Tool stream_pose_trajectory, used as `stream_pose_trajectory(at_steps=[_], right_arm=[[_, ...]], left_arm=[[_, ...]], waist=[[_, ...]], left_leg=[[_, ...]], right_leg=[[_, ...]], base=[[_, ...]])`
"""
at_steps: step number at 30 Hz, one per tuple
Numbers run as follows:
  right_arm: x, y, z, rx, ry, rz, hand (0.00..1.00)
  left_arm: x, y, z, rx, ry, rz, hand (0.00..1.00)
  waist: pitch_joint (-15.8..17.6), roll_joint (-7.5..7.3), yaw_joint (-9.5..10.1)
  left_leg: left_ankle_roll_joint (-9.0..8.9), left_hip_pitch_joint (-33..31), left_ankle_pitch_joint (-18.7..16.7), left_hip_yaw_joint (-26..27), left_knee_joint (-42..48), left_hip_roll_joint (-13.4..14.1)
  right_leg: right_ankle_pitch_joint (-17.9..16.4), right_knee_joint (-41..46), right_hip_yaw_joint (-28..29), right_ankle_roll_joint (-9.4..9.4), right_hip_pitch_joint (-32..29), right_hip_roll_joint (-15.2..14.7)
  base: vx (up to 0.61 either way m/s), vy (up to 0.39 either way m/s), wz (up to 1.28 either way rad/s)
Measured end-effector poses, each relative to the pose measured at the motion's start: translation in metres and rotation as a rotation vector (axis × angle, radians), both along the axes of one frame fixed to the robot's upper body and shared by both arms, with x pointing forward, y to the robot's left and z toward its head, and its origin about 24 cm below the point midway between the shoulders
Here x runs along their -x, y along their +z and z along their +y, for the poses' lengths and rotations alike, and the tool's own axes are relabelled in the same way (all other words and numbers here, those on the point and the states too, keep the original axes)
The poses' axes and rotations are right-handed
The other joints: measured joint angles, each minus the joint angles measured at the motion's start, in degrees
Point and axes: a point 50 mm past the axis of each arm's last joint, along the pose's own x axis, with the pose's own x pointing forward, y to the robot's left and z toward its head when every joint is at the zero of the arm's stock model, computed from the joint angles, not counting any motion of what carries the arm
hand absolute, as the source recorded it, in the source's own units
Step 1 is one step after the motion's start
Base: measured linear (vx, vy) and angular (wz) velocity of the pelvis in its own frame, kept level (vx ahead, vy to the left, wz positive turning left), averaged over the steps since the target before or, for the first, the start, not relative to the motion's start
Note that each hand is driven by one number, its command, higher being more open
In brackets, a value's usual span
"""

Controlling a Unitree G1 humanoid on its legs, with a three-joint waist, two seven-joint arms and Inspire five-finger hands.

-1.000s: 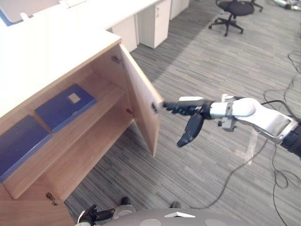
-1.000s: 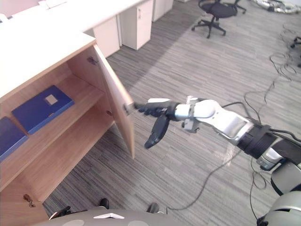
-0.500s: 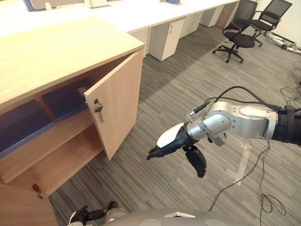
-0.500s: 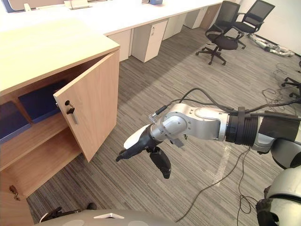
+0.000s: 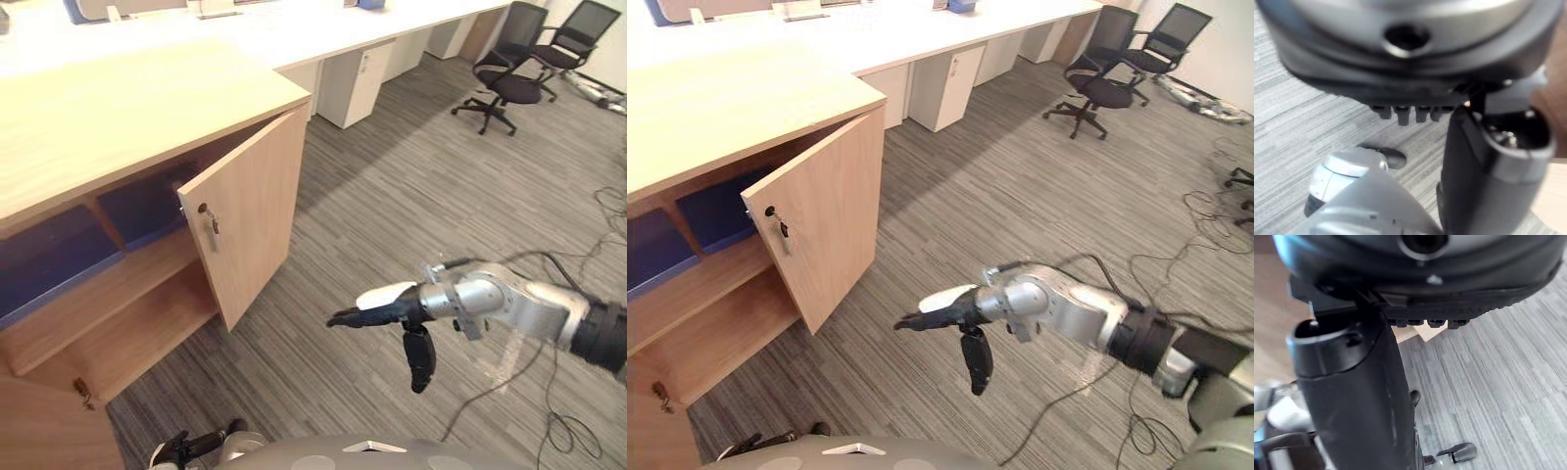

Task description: Walk over to the cabinet, pick up the folder, carry it to the office cabinet, place the folder inside the office cabinet, then close the office cabinet door

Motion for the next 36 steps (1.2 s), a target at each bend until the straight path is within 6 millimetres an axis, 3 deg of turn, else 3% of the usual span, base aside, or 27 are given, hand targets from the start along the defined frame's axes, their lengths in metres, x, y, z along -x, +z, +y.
stream_pose_trajectory(at_steps=[2, 4, 5, 6, 7, 9, 10, 11, 13, 15, 17, 18, 19, 20, 22, 25, 27, 28, 32, 33, 34, 36], right_arm=[[-0.001, -0.024, -0.025, 0.074, -0.118, 0.013, 1.00], [0.008, -0.053, -0.055, 0.153, -0.258, 0.039, 1.00], [0.018, -0.073, -0.073, 0.203, -0.356, 0.059, 1.00], [0.028, -0.090, -0.089, 0.254, -0.446, 0.069, 1.00], [0.031, -0.096, -0.094, 0.271, -0.476, 0.073, 1.00], [0.038, -0.113, -0.101, 0.274, -0.596, 0.066, 1.00], [0.041, -0.120, -0.101, 0.252, -0.658, 0.061, 1.00], [0.046, -0.126, -0.102, 0.237, -0.705, 0.069, 1.00], [0.068, -0.144, -0.102, 0.173, -0.883, 0.104, 1.00], [0.092, -0.163, -0.100, 0.168, -1.030, 0.179, 1.00], [0.116, -0.180, -0.089, 0.146, -1.155, 0.265, 1.00], [0.131, -0.189, -0.085, 0.128, -1.290, 0.304, 1.00], [0.142, -0.194, -0.083, 0.112, -1.421, 0.319, 1.00], [0.149, -0.196, -0.085, 0.115, -1.502, 0.305, 1.00], [0.160, -0.201, -0.082, 0.110, -1.621, 0.308, 1.00], [0.181, -0.210, -0.066, 0.075, -1.765, 0.351, 1.00], [0.205, -0.216, -0.053, 0.050, -1.893, 0.421, 1.00], [0.207, -0.217, -0.050, 0.037, -1.920, 0.433, 1.00], [0.223, -0.220, -0.040, 0.003, -2.036, 0.474, 1.00], [0.223, -0.220, -0.039, -0.006, -2.052, 0.474, 1.00], [0.225, -0.221, -0.037, -0.016, -2.085, 0.478, 1.00], [0.230, -0.221, -0.035, -0.038, -2.149, 0.488, 1.00]], left_arm=[[-0.002, -0.001, -0.007, 0.013, -0.035, -0.002, 1.00], [-0.002, -0.002, -0.010, 0.016, -0.083, 0.002, 1.00], [0.000, -0.002, -0.011, 0.015, -0.112, 0.013, 1.00], [0.000, -0.003, -0.013, 0.018, -0.146, 0.023, 1.00], [0.002, -0.003, -0.013, 0.018, -0.158, 0.028, 1.00], [0.011, -0.003, -0.012, 0.012, -0.192, 0.055, 1.00], [0.012, -0.003, -0.012, 0.011, -0.205, 0.059, 1.00], [0.013, -0.003, -0.012, 0.010, -0.212, 0.065, 1.00], [0.007, -0.002, -0.008, -0.002, -0.215, 0.057, 1.00], [0.000, -0.001, -0.007, -0.008, -0.212, 0.040, 1.00], [-0.003, 0.003, 0.005, -0.039, -0.203, 0.023, 1.00], [-0.007, 0.004, 0.008, -0.052, -0.181, 0.020, 1.00], [-0.008, 0.002, 0.000, -0.026, -0.167, 0.015, 1.00], [-0.004, 0.000, -0.006, -0.008, -0.140, 0.020, 1.00], [0.002, 0.000, -0.004, -0.011, -0.075, 0.021, 1.00], [0.012, 0.002, 0.008, -0.042, 0.053, 0.031, 1.00], [0.018, 0.003, 0.013, -0.064, 0.102, 0.034, 1.00], [0.018, 0.003, 0.014, -0.067, 0.109, 0.034, 1.00], [0.004, 0.002, 0.005, -0.033, 0.153, -0.019, 1.00], [-0.001, 0.002, 0.004, -0.028, 0.154, -0.032, 1.00], [-0.007, 0.003, 0.004, -0.026, 0.165, -0.055, 1.00], [-0.009, 0.004, 0.006, -0.027, 0.204, -0.073, 1.00]], waist=[[0.45, 1.15, 0.13], [0.96, 1.28, 0.03], [0.93, 0.72, -0.08], [1.07, 1.08, -0.29], [1.22, 1.59, -0.40], [2.05, 3.28, -0.61], [2.53, 4.46, -1.16], [3.13, 5.23, -1.83], [5.40, 5.56, -3.61], [6.37, 5.42, -4.89], [6.34, 2.33, -5.27], [6.71, 2.23, -5.56], [6.25, 3.54, -5.63], [5.70, 4.51, -6.06], [5.50, 5.10, -6.02], [4.49, 3.71, -6.29], [4.63, 2.66, -6.73], [4.52, 2.27, -6.85], [4.72, 2.34, -7.95], [4.82, 2.47, -7.96], [5.25, 2.52, -7.95], [5.81, 2.08, -8.03]], left_leg=[[0.39, -0.06, -0.21, -2.29, 0.54, -0.96], [1.40, -0.02, -1.26, -6.54, 1.32, -3.95], [1.28, 0.04, -2.02, -10.44, 1.87, -7.09], [1.51, 0.00, -1.89, -14.16, 2.07, -8.77], [1.52, 0.00, -1.88, -15.14, 2.43, -8.99], [2.47, 0.07, -1.91, -18.91, 3.89, -9.28], [2.96, 0.16, -1.64, -20.87, 4.21, -9.13], [3.04, -0.20, -1.80, -22.76, 4.84, -9.04], [2.46, -1.24, -2.27, -30.38, 6.66, -9.05], [1.01, -2.22, -3.19, -35.96, 8.51, -9.38], [-1.52, -4.58, -4.61, -39.69, 10.69, -11.71], [-3.89, -5.32, -4.95, -42.22, 10.69, -11.26], [-5.32, -6.23, -4.81, -41.70, 12.39, -10.14], [-5.12, -7.08, -5.70, -40.96, 13.31, -9.47], [-5.65, -7.55, -5.46, -40.91, 11.56, -6.85], [-6.28, -6.95, -4.47, -40.90, 8.30, -3.63], [-6.37, -5.56, -4.47, -40.69, 8.18, -3.01], [-6.37, -5.02, -4.47, -40.58, 8.19, -3.01], [-6.69, -5.06, -4.70, -39.99, 9.86, -2.79], [-6.52, -5.81, -4.68, -38.39, 10.10, -2.48], [-4.95, -7.09, -5.15, -34.20, 10.79, -1.13], [-2.06, -11.61, -6.75, -19.22, 17.06, 3.11]], right_leg=[[-2.43, 4.34, -2.08, 0.62, -0.03, -2.18], [-8.32, 15.08, -5.22, 1.80, -0.62, -8.34], [-11.45, 22.45, -7.03, 1.62, -0.49, -13.23], [-11.28, 28.02, -3.71, -1.32, -1.66, -15.86], [-10.73, 29.16, -0.97, -2.18, -2.11, -15.87], [-8.41, 33.11, 12.12, -5.67, -3.93, -13.65], [-8.79, 35.61, 17.94, -6.49, -5.82, -12.17], [-10.96, 34.50, 22.17, -5.21, -5.98, -10.55], [-16.24, 28.54, 37.15, -0.74, -5.63, -3.64], [-16.25, 23.64, 44.24, 0.94, -5.02, -1.01], [-14.94, 15.91, 47.20, 2.57, -4.74, -1.77], [-13.67, 17.09, 44.49, 4.28, -5.32, -1.22], [-13.40, 16.20, 42.09, 3.65, -5.03, -0.33], [-13.11, 15.07, 40.40, 3.22, -4.67, 0.59], [-12.09, 12.86, 38.70, 2.20, -3.84, 2.64], [-10.00, 8.91, 37.71, 1.80, -2.31, 4.75], [-8.90, 6.35, 36.83, 1.49, 1.26, 5.64], [-8.90, 6.12, 36.54, 1.48, 2.07, 5.66], [-9.21, 5.45, 33.74, 0.87, 4.82, 6.48], [-9.35, 5.42, 32.80, 0.65, 4.79, 6.36], [-9.52, 5.51, 31.63, 0.10, 4.53, 6.54], [-9.44, 5.68, 28.70, -0.50, 4.78, 6.02]], base=[[-0.01, 0.065, 0.71], [0.00, 0.065, 1.24], [0.05, 0.003, 1.74], [0.06, -0.005, 1.58], [0.08, -0.034, 1.25], [0.09, -0.048, 0.88], [0.08, -0.058, 0.85], [0.06, -0.108, 1.14], [0.02, -0.204, 1.56], [-0.01, -0.307, 1.57], [-0.02, -0.375, 1.52], [-0.04, -0.395, 1.31], [-0.03, -0.348, 1.20], [0.00, -0.217, 0.69], [0.06, -0.112, 0.37], [0.14, -0.083, 0.04], [0.22, -0.075, 0.15], [0.15, -0.046, 0.22], [0.03, -0.018, 0.31], [-0.08, 0.019, 0.49], [-0.09, 0.015, 0.55], [-0.08, 0.015, 0.59]])
